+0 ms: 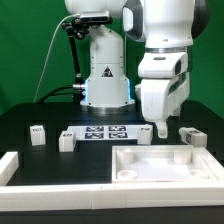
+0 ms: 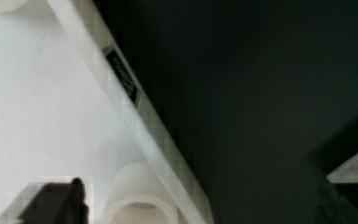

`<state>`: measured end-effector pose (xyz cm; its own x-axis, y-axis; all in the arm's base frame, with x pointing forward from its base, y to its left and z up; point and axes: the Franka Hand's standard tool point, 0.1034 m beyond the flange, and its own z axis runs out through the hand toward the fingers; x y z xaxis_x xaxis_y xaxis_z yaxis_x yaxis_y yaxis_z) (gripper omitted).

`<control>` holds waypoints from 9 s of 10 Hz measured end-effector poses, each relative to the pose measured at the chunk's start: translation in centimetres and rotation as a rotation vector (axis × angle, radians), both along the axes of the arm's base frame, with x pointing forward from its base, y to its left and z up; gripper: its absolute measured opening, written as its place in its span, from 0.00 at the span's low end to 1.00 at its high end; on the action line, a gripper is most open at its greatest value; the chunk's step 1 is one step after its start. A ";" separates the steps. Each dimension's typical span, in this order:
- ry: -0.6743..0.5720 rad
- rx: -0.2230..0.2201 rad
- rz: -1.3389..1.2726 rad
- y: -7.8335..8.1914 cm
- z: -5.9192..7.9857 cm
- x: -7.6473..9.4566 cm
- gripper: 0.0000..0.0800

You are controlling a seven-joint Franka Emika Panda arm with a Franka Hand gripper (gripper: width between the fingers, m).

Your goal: Assemble one leg

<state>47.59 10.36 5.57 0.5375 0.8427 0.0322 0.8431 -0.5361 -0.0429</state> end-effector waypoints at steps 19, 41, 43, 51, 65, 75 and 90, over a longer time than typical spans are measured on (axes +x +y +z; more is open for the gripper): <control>0.676 -0.442 -0.705 6.7 -2.8 -7.1 0.81; 0.889 -0.581 -0.668 5.1 1.6 -6.6 0.36; 0.862 -0.561 -0.675 5.3 1.2 -6.3 0.36; 0.378 -0.229 -0.732 4.9 5.0 -0.8 0.36; -0.327 0.199 -0.622 1.7 4.3 7.2 0.36; -0.327 0.206 -0.587 2.0 2.5 12.4 0.36; -0.383 0.229 -0.606 0.9 0.3 13.4 0.37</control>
Offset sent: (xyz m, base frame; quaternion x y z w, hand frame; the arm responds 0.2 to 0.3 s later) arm -0.0220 0.0212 -0.0063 0.0019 -0.0019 0.3091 0.9510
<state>60.98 11.28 5.86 0.8209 0.3524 0.4494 0.3813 -0.9240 0.0279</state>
